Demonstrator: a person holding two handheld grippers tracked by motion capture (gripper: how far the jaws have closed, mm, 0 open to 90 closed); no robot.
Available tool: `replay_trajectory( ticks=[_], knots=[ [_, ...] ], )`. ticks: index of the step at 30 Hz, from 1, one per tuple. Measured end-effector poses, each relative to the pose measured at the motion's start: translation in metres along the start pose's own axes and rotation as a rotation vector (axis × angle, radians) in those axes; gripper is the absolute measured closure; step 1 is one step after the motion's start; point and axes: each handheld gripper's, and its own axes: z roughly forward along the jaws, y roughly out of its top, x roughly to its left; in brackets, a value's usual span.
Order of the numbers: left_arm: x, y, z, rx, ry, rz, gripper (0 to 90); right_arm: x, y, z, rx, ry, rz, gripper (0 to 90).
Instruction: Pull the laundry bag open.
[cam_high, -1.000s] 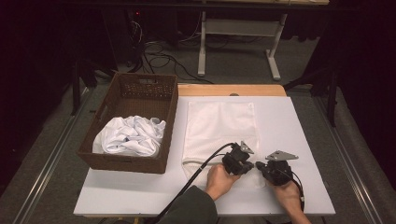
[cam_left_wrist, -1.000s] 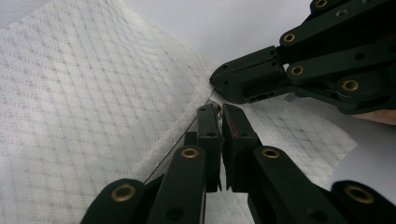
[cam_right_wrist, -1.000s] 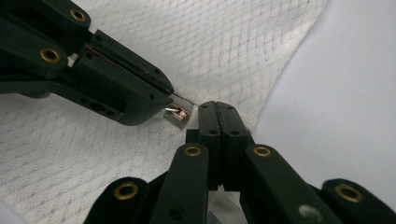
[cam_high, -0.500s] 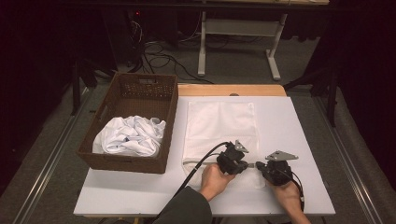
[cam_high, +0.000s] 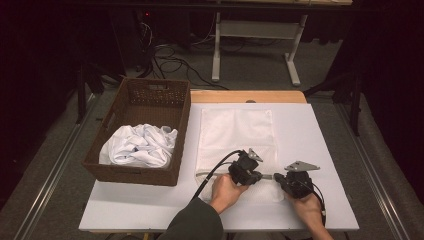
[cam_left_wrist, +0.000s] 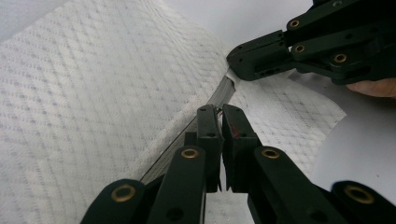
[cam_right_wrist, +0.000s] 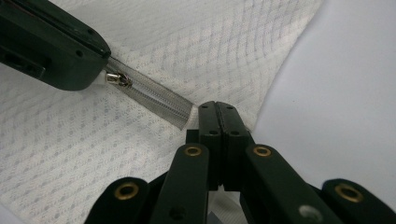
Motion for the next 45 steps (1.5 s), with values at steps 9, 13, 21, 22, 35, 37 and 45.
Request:
replay_trajectory(
  ticks=[9,13,21,22,35,37,45],
  knots=[
    [0.003,-0.004,-0.011,-0.005,0.004,-0.005,86.1,0.002,0.001,0.000,0.007,-0.006,-0.002,90.0],
    [0.006,-0.007,-0.015,-0.008,0.008,-0.015,86.1,-0.001,0.000,0.000,0.008,0.006,0.005,90.0],
    [0.010,-0.014,-0.024,-0.009,0.010,-0.038,86.1,-0.001,0.001,0.000,0.007,0.008,0.000,90.0],
    [0.011,-0.015,-0.025,-0.012,0.012,-0.039,86.1,-0.001,0.001,0.000,0.007,0.008,0.003,90.0],
    [0.021,-0.026,-0.037,-0.024,0.010,-0.083,86.1,0.000,0.001,0.000,0.010,0.001,-0.004,90.0],
    [0.024,-0.028,-0.039,-0.027,0.010,-0.093,86.1,0.000,0.001,0.000,0.010,0.003,-0.001,90.0],
    [0.030,-0.034,-0.047,-0.031,-0.005,-0.113,86.1,-0.002,0.002,0.000,0.017,0.018,0.013,90.0]
  ],
)
